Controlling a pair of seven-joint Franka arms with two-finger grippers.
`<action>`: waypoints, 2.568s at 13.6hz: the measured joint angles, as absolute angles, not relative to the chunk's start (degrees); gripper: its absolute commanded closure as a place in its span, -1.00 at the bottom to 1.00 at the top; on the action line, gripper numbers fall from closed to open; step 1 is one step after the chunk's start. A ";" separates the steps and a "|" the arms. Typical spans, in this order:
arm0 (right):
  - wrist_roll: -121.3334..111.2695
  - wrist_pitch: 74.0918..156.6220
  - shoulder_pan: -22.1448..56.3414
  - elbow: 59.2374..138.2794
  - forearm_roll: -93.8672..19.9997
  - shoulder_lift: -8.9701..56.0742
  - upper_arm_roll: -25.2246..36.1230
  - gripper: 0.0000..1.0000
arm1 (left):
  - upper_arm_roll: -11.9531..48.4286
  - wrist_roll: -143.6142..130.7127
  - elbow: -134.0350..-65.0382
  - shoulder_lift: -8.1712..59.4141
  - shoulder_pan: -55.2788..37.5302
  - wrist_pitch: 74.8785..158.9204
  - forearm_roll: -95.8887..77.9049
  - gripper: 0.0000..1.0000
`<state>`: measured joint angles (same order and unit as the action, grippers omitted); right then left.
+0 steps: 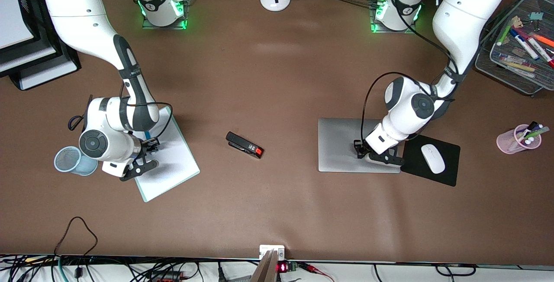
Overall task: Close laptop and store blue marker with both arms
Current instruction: 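Push the laptop lid down with the left gripper until it shuts, then lift the blue marker with the right gripper while the left gripper withdraws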
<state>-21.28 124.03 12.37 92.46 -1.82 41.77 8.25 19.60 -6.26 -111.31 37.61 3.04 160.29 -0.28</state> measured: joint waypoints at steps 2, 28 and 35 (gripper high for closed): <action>-21.28 124.03 12.37 92.48 -1.82 41.86 8.25 0.25 | 19.62 -6.26 -110.55 38.07 2.94 160.49 -0.27 1.00; -23.02 114.42 11.95 82.53 -3.82 33.77 9.74 0.94 | 19.25 -6.05 -107.42 18.06 4.52 119.59 0.14 -1.00; -39.28 113.65 10.29 81.97 -6.45 23.90 10.19 1.00 | 19.23 -6.04 -94.43 11.87 4.63 95.33 0.14 -1.00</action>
<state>-39.28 113.65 10.29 81.97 -6.45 23.90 10.19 19.23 -6.04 -94.43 11.87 4.63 95.33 0.14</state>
